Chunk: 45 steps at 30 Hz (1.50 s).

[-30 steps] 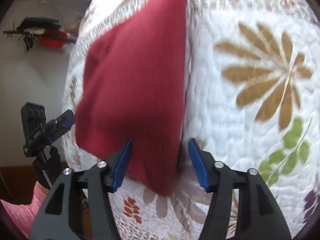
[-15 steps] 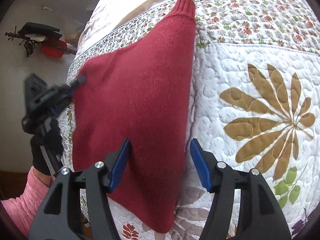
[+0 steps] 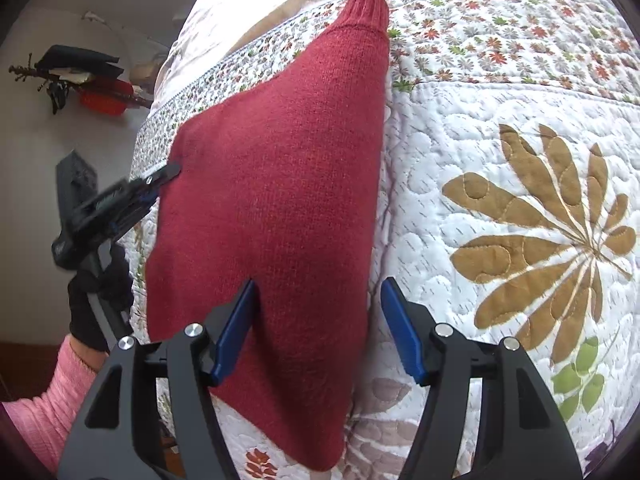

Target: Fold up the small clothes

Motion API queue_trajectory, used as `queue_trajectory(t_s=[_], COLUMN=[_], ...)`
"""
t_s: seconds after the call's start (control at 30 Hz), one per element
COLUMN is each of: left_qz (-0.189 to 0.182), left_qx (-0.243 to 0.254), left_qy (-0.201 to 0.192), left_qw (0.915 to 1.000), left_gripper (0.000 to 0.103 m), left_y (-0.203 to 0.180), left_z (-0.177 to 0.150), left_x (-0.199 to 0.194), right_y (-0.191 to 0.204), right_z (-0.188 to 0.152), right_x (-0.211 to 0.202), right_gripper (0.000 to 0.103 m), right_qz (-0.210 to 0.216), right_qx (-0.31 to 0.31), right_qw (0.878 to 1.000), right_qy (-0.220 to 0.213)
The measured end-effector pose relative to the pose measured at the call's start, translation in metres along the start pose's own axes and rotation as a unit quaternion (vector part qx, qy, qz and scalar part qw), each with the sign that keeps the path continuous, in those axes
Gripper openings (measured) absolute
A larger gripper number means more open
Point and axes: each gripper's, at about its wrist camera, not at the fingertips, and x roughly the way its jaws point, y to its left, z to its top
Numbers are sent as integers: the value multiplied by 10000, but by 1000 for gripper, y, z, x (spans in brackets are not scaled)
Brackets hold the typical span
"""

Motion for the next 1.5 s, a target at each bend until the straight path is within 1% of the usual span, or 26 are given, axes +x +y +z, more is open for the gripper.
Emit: queue_trajectory(t_s=[0.03,0.07,0.1,0.2,0.27,0.4,0.53,0.6,0.67,0.8,0.97,1.03,1.17,1.37,1.4,1.5], left_qz=[184,292,348,324,403,474,511,573,580,611,590,594,614,643,635,551], left_qx=[183,365,465,644,796,737,520,529,542,611,617,613,620,716,716,658], left_qy=[-59,-88,-122,-142,-65,156,337,435,440,457,468,477,501,513,519,548], left_qw=[9996,9989,9982,9973,9960,9960,9968,9960,9959,9952,9952,9952,9949,9940,9941,9948], left_gripper=[19,20,22,29,31,34,34,34,35,36,36,36,36,42,44,47], left_y=[-10,-16,-21,-34,-42,-43,-29,-24,-21,-21,-20,-20,-22,-32,-34,-37], left_z=[-5,-11,-16,-40,-59,-89,-104,-108,-111,-113,-113,-113,-111,-110,-109,-108], left_x=[-9,-18,-27,-53,-62,-60,-47,-41,-38,-35,-35,-35,-37,-43,-44,-46], right_y=[1,2,3,9,13,17,13,10,5,-4,-3,-3,1,7,7,6], right_z=[-1,-3,-5,-14,-21,-36,-47,-51,-54,-56,-57,-55,-51,-42,-39,-30], right_x=[-4,-10,-14,-24,-24,-15,-5,3,12,22,31,32,24,-2,-6,-13], right_gripper=[63,63,63,63,63,63,62,62,62,62,64,64,64,64,64,64], right_qz=[8,-3,8,71,44,22,-49,-131,-343,-332,-461,-430,-354,-263,-240,-108], right_qx=[19,22,14,-74,-117,-92,8,52,41,114,-38,38,96,-47,-49,11], right_qw=[10000,10000,10000,9999,9999,9999,9996,9994,9986,9986,9982,9982,9985,9996,9997,9999], right_qy=[-23,-66,-90,-93,-27,135,262,327,392,384,384,406,408,106,57,-46])
